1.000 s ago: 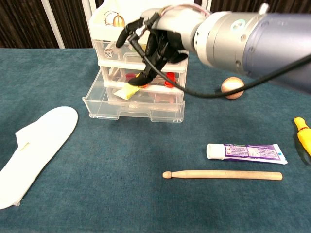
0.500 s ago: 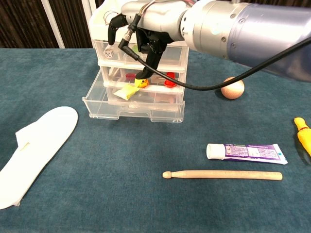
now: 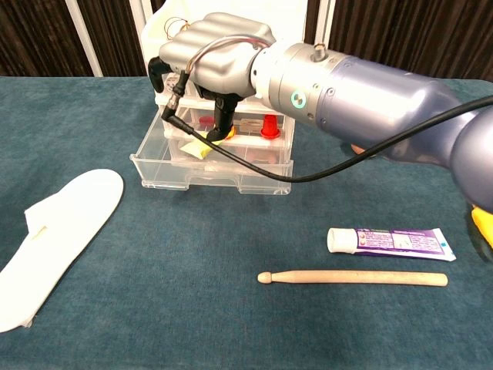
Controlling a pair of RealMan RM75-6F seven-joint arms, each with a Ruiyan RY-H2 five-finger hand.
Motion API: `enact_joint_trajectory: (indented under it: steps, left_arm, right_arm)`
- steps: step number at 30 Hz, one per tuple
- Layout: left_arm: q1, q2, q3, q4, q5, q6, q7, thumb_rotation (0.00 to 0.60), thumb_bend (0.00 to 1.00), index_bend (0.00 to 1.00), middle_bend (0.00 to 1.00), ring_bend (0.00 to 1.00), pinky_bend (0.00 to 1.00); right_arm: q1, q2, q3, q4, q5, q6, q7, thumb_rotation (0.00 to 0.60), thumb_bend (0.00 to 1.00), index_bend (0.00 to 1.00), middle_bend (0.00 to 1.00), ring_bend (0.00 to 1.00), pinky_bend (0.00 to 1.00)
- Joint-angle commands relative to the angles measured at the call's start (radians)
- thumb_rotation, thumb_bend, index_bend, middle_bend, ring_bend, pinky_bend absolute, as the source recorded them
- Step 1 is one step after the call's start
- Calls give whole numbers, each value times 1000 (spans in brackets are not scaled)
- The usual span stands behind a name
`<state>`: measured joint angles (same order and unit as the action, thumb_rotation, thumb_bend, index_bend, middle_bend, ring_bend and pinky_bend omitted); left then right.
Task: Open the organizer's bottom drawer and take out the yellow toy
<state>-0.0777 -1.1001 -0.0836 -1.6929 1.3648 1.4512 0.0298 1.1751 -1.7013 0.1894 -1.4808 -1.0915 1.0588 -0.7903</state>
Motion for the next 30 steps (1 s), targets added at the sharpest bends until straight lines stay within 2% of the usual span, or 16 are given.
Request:
enact_joint_trajectory:
  steps: [1, 17, 30]
  left_arm:
    - [0, 1, 0, -1, -2, 0, 0, 600, 463, 61, 0, 0, 0]
    - [-3, 4, 0, -2, -7, -11, -2, 600, 463, 61, 0, 0, 0]
    - [-4, 5, 0, -4, -11, -13, 0, 600, 464, 61, 0, 0, 0]
  right_arm:
    - [12, -32, -2, 48, -20, -14, -10, 600, 229, 291, 1000, 1000, 1000]
    - [55, -121, 0, 244, -75, -100, -26, 600, 198, 294, 1000, 1000, 1000]
    - [67, -142, 6, 291, -71, -149, -62, 600, 197, 294, 1000, 1000, 1000]
